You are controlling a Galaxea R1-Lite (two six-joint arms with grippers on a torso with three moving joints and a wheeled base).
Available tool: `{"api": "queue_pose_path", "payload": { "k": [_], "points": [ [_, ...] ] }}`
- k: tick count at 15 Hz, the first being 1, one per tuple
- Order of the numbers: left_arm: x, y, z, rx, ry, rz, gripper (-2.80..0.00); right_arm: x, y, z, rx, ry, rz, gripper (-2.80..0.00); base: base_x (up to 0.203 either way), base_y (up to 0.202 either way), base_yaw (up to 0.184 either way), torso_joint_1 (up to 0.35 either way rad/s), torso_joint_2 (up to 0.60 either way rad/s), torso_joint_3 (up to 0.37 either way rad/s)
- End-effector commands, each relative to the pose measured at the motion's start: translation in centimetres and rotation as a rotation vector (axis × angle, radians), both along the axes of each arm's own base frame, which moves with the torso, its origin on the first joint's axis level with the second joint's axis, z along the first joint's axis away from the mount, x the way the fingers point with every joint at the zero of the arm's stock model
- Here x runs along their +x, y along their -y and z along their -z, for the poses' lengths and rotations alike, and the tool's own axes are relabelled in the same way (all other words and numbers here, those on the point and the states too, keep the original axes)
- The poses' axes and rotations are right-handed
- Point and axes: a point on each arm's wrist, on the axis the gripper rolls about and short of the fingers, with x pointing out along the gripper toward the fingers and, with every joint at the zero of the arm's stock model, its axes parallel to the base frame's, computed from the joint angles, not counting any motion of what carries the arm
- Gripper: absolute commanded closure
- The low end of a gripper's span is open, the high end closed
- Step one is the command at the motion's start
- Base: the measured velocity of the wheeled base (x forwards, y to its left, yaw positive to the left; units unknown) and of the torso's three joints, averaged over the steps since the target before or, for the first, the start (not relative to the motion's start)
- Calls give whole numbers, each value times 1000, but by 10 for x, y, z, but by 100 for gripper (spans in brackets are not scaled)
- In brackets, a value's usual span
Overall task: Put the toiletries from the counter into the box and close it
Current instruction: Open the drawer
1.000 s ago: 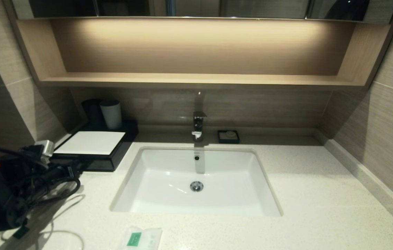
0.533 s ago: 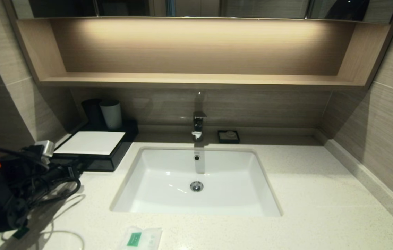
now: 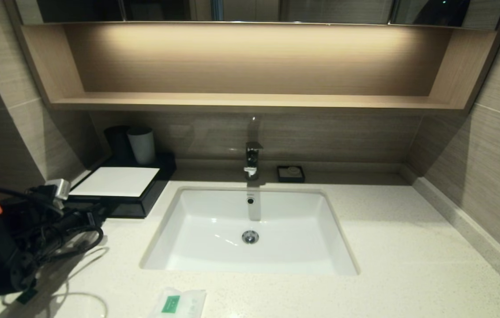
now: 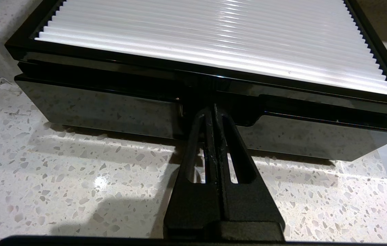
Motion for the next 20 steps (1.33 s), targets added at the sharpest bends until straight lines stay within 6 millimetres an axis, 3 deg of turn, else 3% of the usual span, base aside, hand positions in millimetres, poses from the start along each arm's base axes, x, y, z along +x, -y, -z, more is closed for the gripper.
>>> {"api": "queue_pose_path", "payload": {
  "k": [1, 20],
  "points": [
    [0, -1, 0, 0, 5, 0, 0, 0, 0, 0, 0, -1, -1, 0, 0, 0, 0, 0, 0, 0],
    [-13, 2, -10, 7, -1, -9, 0, 0, 0, 0, 0, 0, -1, 0, 0, 0, 0, 0, 0, 0]
  ]
}}
